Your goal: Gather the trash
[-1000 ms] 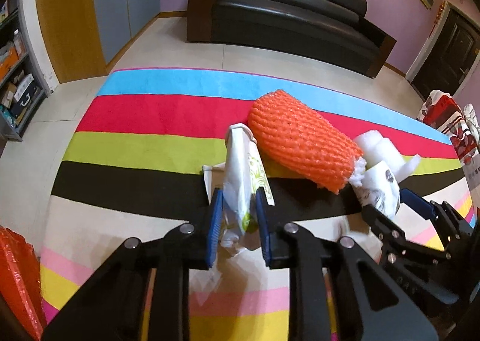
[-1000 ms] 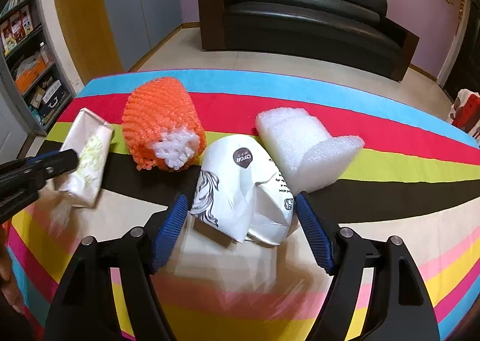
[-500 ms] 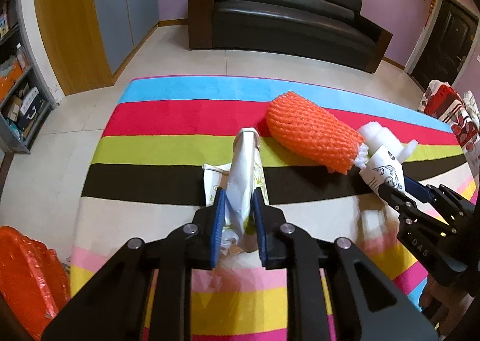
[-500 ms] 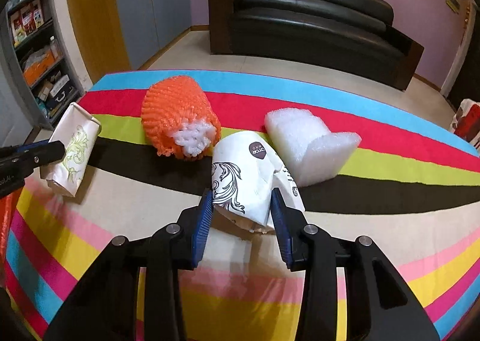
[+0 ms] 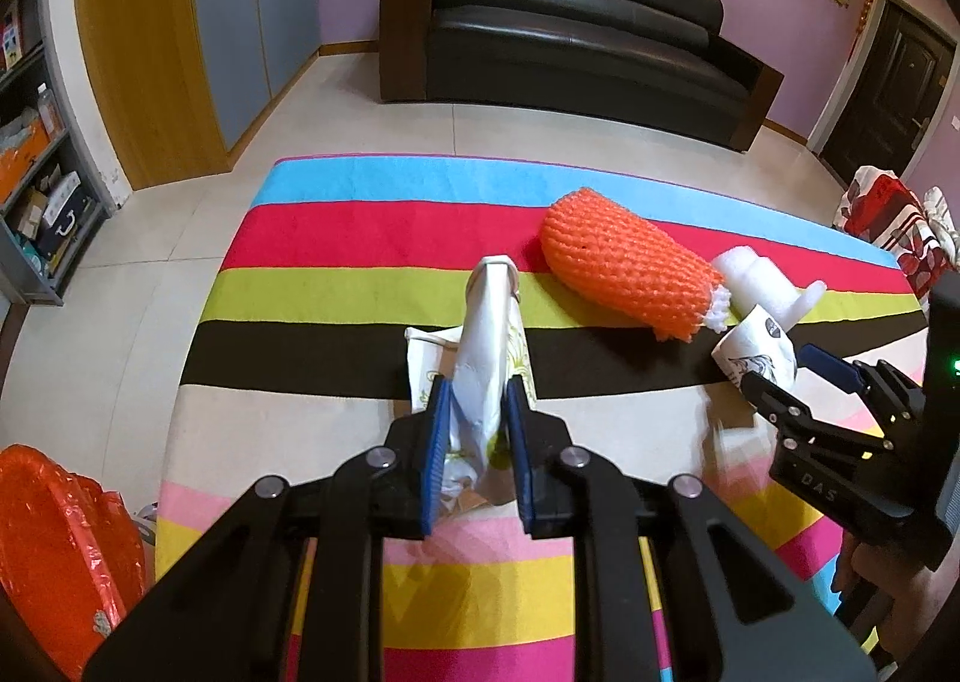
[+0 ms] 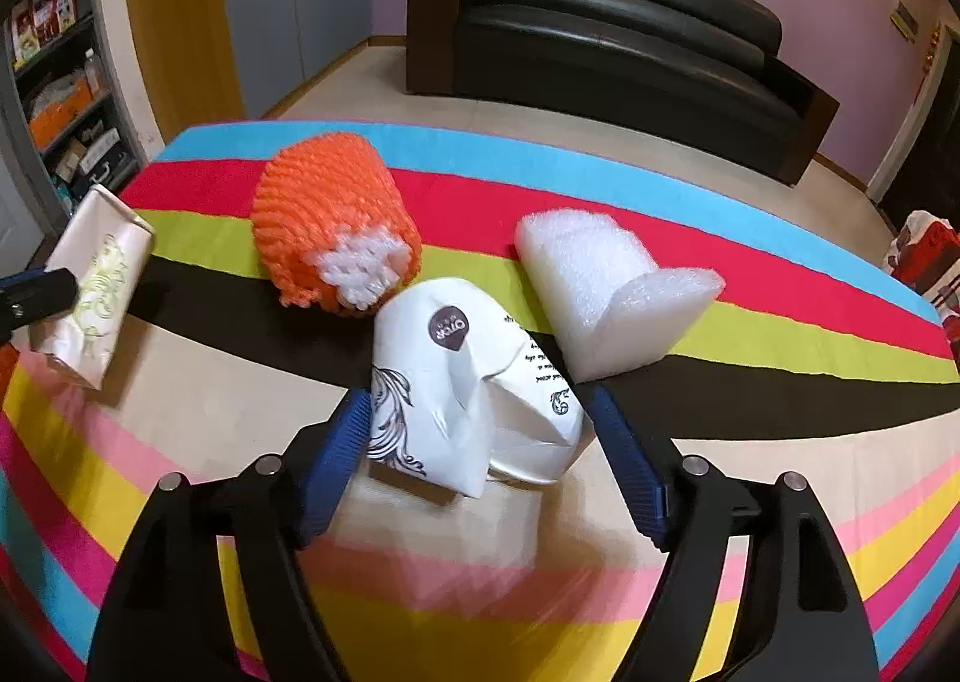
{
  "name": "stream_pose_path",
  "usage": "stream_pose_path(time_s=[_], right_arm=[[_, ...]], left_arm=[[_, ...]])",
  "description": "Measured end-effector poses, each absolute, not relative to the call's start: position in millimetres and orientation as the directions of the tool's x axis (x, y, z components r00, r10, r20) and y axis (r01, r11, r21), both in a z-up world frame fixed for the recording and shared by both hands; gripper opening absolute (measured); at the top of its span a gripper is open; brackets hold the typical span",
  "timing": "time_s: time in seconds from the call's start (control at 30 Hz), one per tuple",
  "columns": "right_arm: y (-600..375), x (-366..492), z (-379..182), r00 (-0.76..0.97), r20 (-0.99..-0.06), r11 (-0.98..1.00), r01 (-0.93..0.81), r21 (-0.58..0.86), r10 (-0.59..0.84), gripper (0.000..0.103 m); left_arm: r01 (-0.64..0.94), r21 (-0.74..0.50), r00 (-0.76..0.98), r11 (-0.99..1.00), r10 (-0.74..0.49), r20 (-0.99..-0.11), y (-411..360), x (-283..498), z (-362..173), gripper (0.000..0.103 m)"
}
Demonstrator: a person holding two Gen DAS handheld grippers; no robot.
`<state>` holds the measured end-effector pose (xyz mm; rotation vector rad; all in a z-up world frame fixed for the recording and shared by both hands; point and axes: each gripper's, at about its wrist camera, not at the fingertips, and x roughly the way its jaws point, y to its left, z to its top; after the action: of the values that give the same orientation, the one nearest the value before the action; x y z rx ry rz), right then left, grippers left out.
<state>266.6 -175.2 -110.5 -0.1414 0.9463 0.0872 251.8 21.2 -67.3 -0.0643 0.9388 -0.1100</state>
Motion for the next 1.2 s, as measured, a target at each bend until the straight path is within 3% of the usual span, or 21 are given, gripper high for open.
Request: stream_pose_path(time_s=[0.07,0.1,0.13,0.27,0.3,0.7,0.73,0.83,1.1,1.2], right_arm=[[-175,267,-113,0.574,-0.819,0.988,-0.132,-0.077,0.013,0.072],[-174,268,-114,0.57,-0.822,0.988,-0.138,-0.066,0.025,0.061],[-173,269,-114,0.565,-0.824,0.988,-0.143,-0.06,0.032,0.057],[-168,265,-111,0.574,-0.817,0.986,-0.162,-0.05,0.053,0.055],[-167,264,-110,0.576,-0.816,0.985,-0.163,-0.051,0.053,0.049],[-151,235,-83,0.628,-0.775,0.984,-0.172,-0.053,0.068,0.046],[-150,233,-80,0.634,-0.77,0.984,-0.173,-0.052,0.07,0.039],[-144,225,-71,0.643,-0.762,0.984,-0.174,-0.045,0.079,0.032],[-150,219,-67,0.632,-0.765,0.981,-0.194,-0.002,0.123,0.029],[-153,221,-69,0.625,-0.77,0.983,-0.184,0.01,0.125,0.035]], left_arm=[[0.067,-0.099,0.584,0.993,-0.12,-0.803,21,252,-68,0.019],[0.068,-0.097,0.583,0.993,-0.119,-0.804,21,252,-69,0.019],[0.068,-0.096,0.583,0.993,-0.118,-0.804,21,252,-69,0.019],[0.067,-0.095,0.582,0.993,-0.116,-0.805,21,253,-70,0.019],[0.068,-0.093,0.582,0.993,-0.115,-0.805,21,252,-70,0.019],[0.071,-0.085,0.588,0.994,-0.111,-0.801,21,248,-67,0.019],[0.072,-0.085,0.589,0.994,-0.111,-0.801,21,248,-66,0.019],[0.074,-0.085,0.591,0.994,-0.112,-0.799,21,247,-65,0.019],[0.083,-0.08,0.593,0.993,-0.114,-0.797,20,242,-63,0.019],[0.083,-0.078,0.592,0.993,-0.112,-0.798,21,242,-62,0.019]])
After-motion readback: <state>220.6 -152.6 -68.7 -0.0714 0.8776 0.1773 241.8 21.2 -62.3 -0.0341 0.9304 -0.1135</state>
